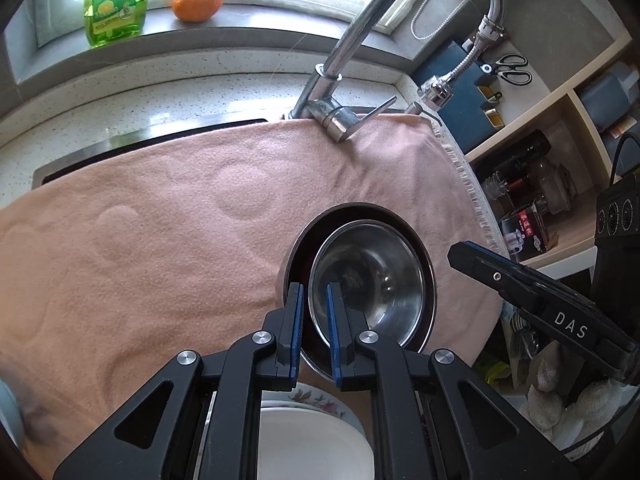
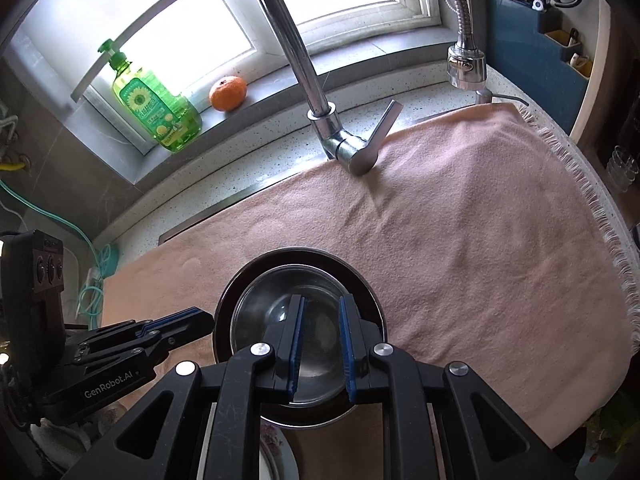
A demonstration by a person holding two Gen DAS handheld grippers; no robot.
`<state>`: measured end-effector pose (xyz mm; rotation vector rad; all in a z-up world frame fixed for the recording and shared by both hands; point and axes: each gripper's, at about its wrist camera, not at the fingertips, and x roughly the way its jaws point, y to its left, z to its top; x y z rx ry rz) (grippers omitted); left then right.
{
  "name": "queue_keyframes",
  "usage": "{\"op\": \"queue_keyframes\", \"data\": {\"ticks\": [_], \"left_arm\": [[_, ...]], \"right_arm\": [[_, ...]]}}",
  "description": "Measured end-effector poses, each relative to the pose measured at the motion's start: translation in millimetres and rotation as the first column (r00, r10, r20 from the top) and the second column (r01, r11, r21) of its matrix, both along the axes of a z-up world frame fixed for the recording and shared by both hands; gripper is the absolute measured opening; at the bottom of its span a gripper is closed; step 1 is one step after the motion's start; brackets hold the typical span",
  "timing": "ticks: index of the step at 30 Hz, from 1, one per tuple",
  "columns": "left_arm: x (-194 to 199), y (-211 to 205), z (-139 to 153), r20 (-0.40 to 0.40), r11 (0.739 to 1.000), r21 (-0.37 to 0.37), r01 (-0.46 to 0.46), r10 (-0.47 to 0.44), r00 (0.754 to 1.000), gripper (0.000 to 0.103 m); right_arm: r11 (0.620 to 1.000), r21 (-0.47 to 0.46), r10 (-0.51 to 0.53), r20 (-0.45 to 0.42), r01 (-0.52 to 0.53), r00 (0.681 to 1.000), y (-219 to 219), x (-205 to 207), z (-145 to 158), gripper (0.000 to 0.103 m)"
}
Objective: Organize plates and bowls
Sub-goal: 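Lower the red-outside bowl into the large steel bowl with both tools, then open both tools and raise them away from the nested bowls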
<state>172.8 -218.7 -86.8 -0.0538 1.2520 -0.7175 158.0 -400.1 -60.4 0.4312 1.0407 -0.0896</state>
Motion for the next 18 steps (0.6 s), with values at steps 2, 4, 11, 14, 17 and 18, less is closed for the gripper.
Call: {"op": "queue_keyframes", "data": {"ticks": [2,4,11,14,17,18], "left_arm": [[-2.8,6.2,3.9,0.003,1.0,-0.013,-0.008,0.008,1.0,0.011],[-5.4,12.6,8.0,0.006,0.999,-0.026,-0.021,0.021,1.0,0.011],[-10.0,43.5,17.1,-0.001,0.994,-0.072,-0.085,0.085,0.996,0.011],[-12.5,60.5,16.6,-0.008,0.99,-0.075,-0.121,0.121,0.993,0.011],[-15.0,80.9,15.8,-0.019,0.983,-0.081,-0.168,0.167,0.986,0.011],[-16.1,88.3,15.7,-0.022,0.979,-0.085,-0.184,0.183,0.983,0.011]], "right_arm": [[1.0,0.007,0.005,0.013,-0.005,1.0,2.2,-2.5,5.6,0.016],[1.0,0.003,0.009,0.027,-0.009,1.0,5.7,-4.8,11.6,0.016],[0.999,0.035,0.032,0.076,-0.034,0.997,18.6,-9.9,30.2,0.017],[0.997,0.05,0.054,0.09,-0.058,0.995,28.1,-10.3,36.6,0.017],[0.994,0.059,0.081,0.103,-0.087,0.991,39.3,-9.3,42.3,0.017],[0.993,0.064,0.091,0.107,-0.098,0.99,43.4,-8.5,44.2,0.017]]}}
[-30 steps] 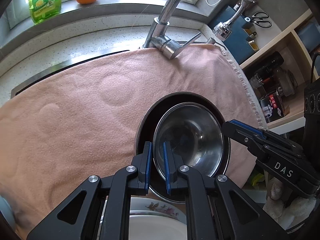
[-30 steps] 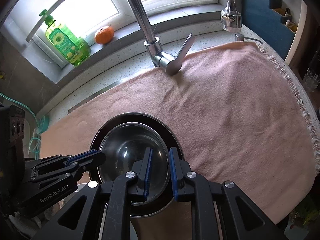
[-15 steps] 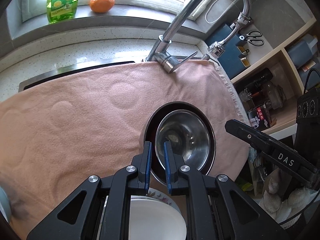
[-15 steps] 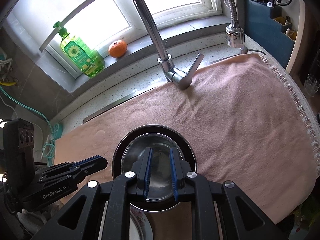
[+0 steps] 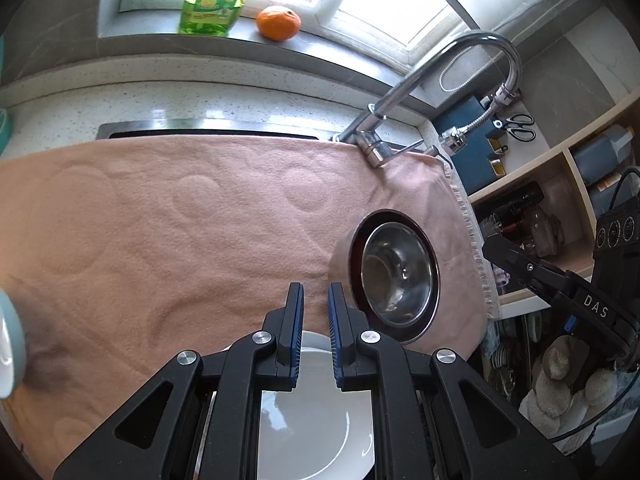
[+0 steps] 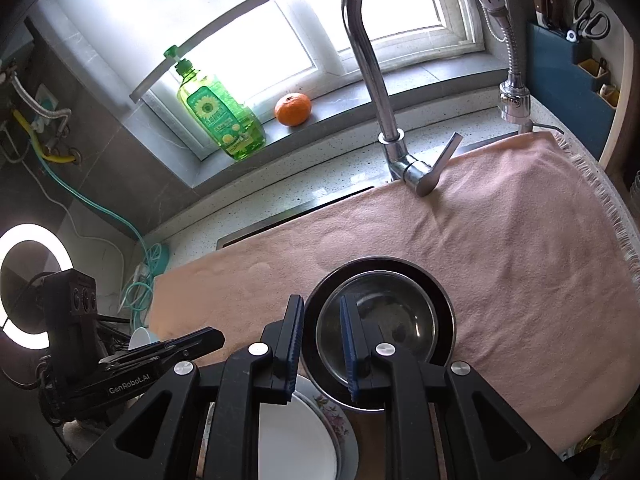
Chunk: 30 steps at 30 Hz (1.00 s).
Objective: Organize plates and bowls
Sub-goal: 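Open both tools and raise them away from the nested bowls, then move both open tools toward the white ceramic bowl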
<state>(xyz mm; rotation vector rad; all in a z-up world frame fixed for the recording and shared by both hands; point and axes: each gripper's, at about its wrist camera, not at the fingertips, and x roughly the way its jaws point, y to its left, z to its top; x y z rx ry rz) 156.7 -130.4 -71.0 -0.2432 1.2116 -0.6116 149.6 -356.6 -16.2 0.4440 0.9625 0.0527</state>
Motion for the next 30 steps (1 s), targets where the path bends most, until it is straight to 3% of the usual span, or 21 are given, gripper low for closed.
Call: {"op": "queue_keyframes", "data": {"ticks": [9,16,22,30], "left_arm": [[-12.9,67.4,3.1,-0.005,0.985,-0.036,-0.169,0.169,0.986,0.011],[-22.6,120.8,5.6,0.009,0.951,-0.036,-0.308,0.308,0.951,0.011],[-34.1,168.2,2.7,0.008,0.899,-0.03,-0.437,0.437,0.899,0.011],[-55.1,225.1,-5.1,0.003,0.811,-0.006,-0.585,0.585,0.811,0.011]], "right_arm": [[0.992,0.035,0.119,0.026,-0.119,0.993,48.0,13.6,11.1,0.017],[0.973,0.044,0.226,0.029,-0.227,0.974,91.7,29.6,11.9,0.017],[0.948,0.044,0.315,0.03,-0.316,0.949,128.8,43.8,10.1,0.017],[0.902,0.044,0.429,0.008,-0.429,0.903,181.4,62.8,-2.6,0.017]]}}
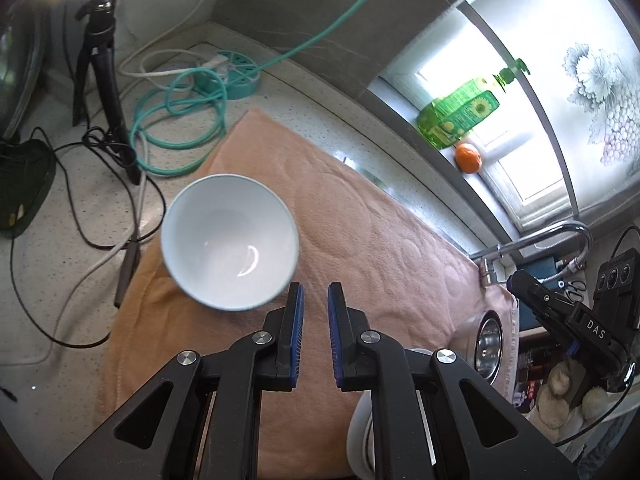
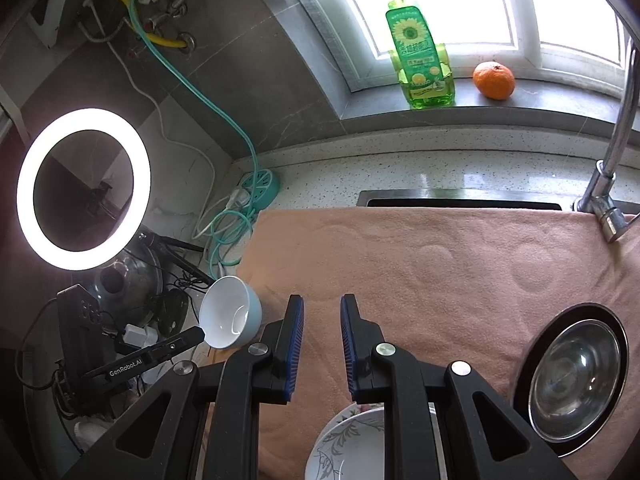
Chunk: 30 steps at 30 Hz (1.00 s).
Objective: Organize plates and bowls
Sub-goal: 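Move both open tools toward the white ceramic bowl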
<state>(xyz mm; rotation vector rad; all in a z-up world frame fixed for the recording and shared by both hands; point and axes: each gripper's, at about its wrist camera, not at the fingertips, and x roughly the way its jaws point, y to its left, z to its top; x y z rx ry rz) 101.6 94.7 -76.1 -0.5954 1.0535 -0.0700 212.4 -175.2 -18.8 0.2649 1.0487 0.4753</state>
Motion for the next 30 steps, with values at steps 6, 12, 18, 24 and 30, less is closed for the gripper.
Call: {"op": "queue_keyframes", "data": {"ticks": [6,12,18,24,30], "left_arm": [[-15.4,34.6,-8.4,-0.018,0.995,0.018,-0.103,0.103,0.994,0.011],[-24.8,58.4,-17.4,-0.039,0.984,0.043,-0.17,0.172,0.984,0.011],[-21.9,63.8,-21.2,-0.041,0.98,0.084,-0.182,0.186,0.982,0.011],[-7.3,64.9,-32.4,-0.062,0.978,0.12,-0.174,0.182,0.981,0.011],[1.2,61.0,-37.7,-0.061,0.972,0.168,-0.166,0.178,0.982,0.011]], "right_arm": [[0.997,-0.012,0.076,-0.02,-0.076,0.997,35.6,12.3,-11.1,0.017],[0.991,-0.026,0.13,-0.051,-0.131,0.99,62.7,22.9,-25.4,0.017],[0.983,-0.031,0.176,-0.09,-0.18,0.98,88.9,30.9,-40.6,0.017],[0.972,-0.033,0.227,-0.125,-0.232,0.966,116.2,36.7,-55.8,0.017],[0.965,-0.048,0.248,-0.159,-0.259,0.956,138.2,43.0,-75.8,0.017]]}}
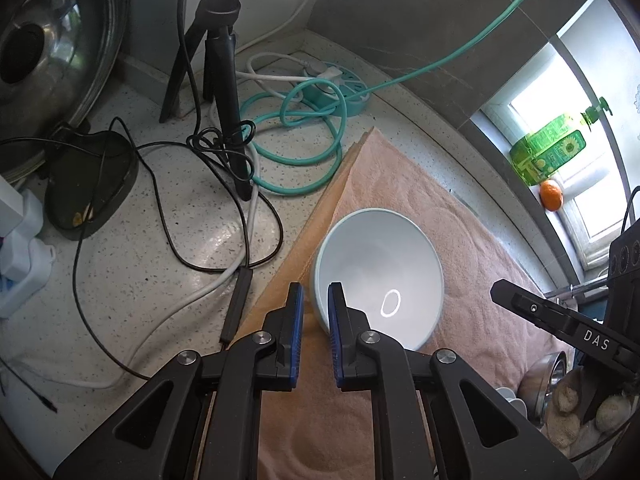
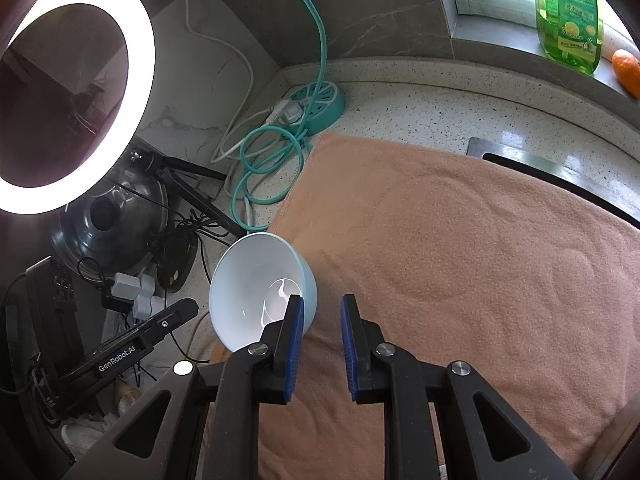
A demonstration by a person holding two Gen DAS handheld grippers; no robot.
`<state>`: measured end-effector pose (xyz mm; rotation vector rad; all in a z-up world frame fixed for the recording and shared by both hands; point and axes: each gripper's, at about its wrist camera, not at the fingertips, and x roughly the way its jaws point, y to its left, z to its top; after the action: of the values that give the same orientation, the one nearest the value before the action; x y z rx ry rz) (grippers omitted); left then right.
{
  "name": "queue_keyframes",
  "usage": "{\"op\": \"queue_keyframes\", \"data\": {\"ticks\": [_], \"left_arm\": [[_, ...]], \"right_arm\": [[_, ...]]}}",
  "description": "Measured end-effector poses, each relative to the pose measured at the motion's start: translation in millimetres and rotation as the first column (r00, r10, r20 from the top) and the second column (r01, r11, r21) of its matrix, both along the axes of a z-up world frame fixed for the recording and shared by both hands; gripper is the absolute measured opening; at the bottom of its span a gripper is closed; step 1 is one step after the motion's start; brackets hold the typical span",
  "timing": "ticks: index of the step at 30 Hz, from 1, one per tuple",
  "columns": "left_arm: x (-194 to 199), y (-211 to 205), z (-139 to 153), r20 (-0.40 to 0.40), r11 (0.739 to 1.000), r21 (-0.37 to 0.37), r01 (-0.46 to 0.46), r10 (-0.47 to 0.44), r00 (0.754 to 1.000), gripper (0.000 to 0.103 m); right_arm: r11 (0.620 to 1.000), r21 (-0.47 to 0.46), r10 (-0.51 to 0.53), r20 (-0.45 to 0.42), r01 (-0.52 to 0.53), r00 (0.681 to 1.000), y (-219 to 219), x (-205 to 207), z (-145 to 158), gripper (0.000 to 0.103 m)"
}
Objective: Organize plates and bowls
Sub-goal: 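Move both open tools toward the white ceramic bowl, then close both tools on the rim of the white ceramic bowl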
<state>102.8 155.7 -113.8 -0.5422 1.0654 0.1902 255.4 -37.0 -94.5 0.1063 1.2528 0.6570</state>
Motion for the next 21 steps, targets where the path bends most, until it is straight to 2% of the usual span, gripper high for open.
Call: {"op": "queue_keyframes", "data": {"ticks": [10,21], "left_arm": [[7.0,-2.2,-9.0,-0.023,1.0,-0.009,0.012,-0.013,1.0,0.011],[17.2,-3.8,-16.9,-0.033,0.999,-0.034,0.015,-0.016,0.999,0.011]], "right_arm": [[0.999,-0.014,0.029,-0.009,-0.029,1.0,24.1,1.5,-16.2,0.017],[1.0,-0.024,0.016,-0.033,-0.017,0.999,35.8,10.2,-33.7,0.017]]}}
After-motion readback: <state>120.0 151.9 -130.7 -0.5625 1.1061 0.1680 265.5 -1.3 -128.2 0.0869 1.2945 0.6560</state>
